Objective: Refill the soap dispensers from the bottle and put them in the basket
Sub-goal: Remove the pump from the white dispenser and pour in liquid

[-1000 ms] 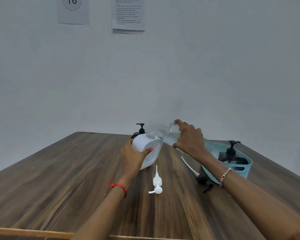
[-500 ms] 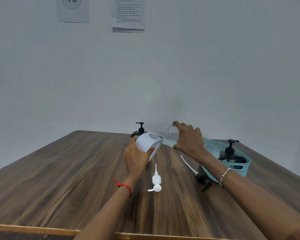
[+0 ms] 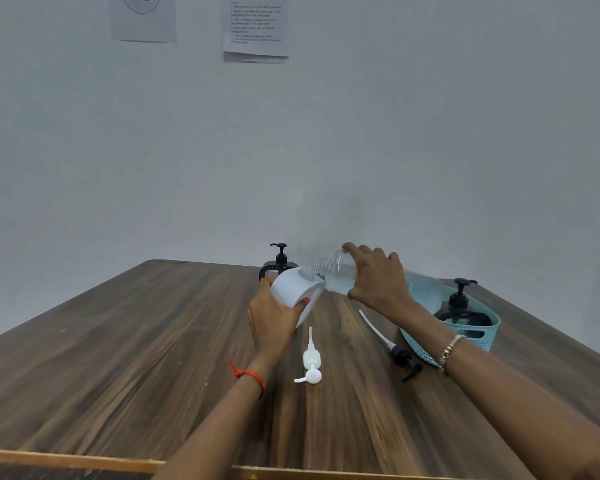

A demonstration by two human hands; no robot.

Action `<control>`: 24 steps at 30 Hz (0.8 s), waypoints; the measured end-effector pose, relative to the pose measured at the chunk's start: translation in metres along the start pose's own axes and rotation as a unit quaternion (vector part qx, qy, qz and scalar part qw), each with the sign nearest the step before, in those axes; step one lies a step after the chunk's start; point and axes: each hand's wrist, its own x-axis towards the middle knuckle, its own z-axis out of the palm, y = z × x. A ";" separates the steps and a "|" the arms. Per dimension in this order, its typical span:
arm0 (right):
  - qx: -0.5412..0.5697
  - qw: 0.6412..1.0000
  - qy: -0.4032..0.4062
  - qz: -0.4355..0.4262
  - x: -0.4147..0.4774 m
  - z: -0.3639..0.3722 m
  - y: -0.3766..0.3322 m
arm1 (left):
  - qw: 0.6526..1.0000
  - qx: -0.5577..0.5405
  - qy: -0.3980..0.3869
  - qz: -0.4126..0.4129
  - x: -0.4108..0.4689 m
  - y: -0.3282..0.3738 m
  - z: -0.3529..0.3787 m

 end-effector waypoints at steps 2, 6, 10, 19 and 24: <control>-0.002 1.000 -0.002 0.000 0.000 0.001 0.000 | 1.000 -0.002 -0.003 -0.004 -0.001 -0.001 0.000; -0.004 1.000 0.001 -0.006 0.000 0.002 -0.001 | 1.000 -0.004 -0.006 -0.005 -0.001 -0.003 -0.001; -0.014 1.000 0.000 -0.010 0.000 0.001 -0.001 | 1.000 -0.008 -0.002 -0.010 -0.003 -0.004 -0.001; -0.019 1.000 0.001 -0.017 0.000 -0.001 -0.003 | 1.000 -0.012 0.006 -0.022 -0.004 -0.003 -0.001; -0.024 1.000 -0.001 -0.018 -0.001 -0.002 -0.004 | 1.000 -0.011 0.008 -0.026 -0.005 -0.004 -0.001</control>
